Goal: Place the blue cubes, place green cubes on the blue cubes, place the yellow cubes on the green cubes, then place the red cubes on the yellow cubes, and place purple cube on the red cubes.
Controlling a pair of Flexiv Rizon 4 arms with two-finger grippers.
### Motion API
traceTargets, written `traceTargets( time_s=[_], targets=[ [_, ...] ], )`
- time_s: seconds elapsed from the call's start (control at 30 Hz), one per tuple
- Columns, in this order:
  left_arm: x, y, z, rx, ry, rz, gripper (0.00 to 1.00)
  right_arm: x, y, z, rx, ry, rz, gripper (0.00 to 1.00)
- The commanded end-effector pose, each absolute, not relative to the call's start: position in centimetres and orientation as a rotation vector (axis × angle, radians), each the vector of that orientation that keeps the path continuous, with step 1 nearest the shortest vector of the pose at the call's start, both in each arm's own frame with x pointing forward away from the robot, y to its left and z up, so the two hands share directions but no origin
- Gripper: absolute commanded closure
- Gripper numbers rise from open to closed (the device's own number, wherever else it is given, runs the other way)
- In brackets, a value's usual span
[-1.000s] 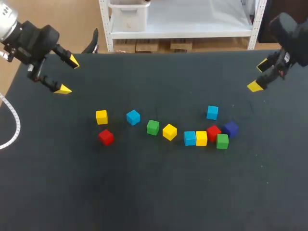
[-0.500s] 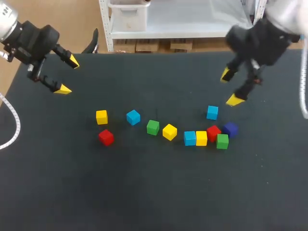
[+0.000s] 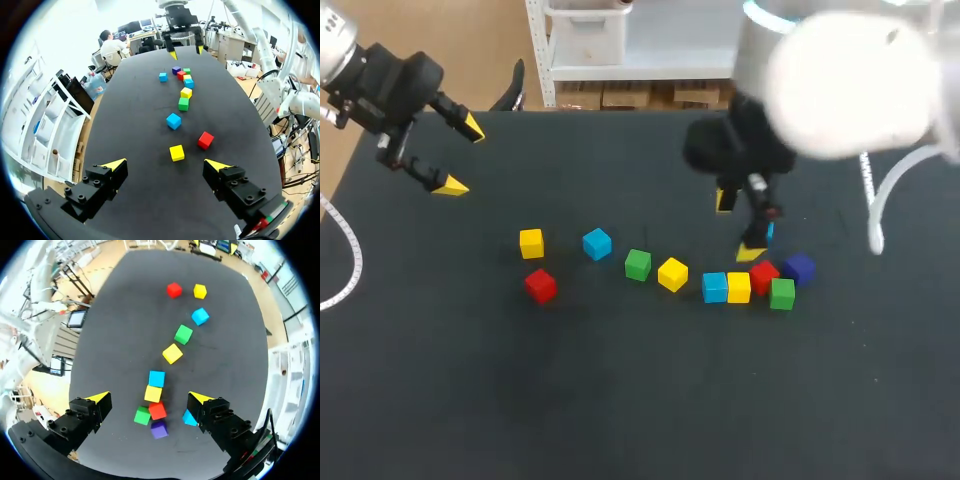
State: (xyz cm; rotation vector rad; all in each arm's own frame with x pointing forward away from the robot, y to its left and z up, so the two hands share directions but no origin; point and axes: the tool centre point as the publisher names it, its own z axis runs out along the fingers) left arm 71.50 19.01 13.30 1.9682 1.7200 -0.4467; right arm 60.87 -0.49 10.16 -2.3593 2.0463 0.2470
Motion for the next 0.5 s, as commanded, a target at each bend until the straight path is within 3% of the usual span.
traceTargets(
  time_s=[0.03, 0.5],
  targets=[
    [71.5, 19.0, 13.3, 1.970, 1.719, -0.446, 0.00, 59.9, 0.6, 7.9, -2.346, 2.108, 0.118, 0.00],
    [71.5, 19.0, 13.3, 1.970, 1.719, -0.446, 0.00, 59.5, 1.6, 3.2, -2.235, 2.209, 0.154, 0.00]
  ],
)
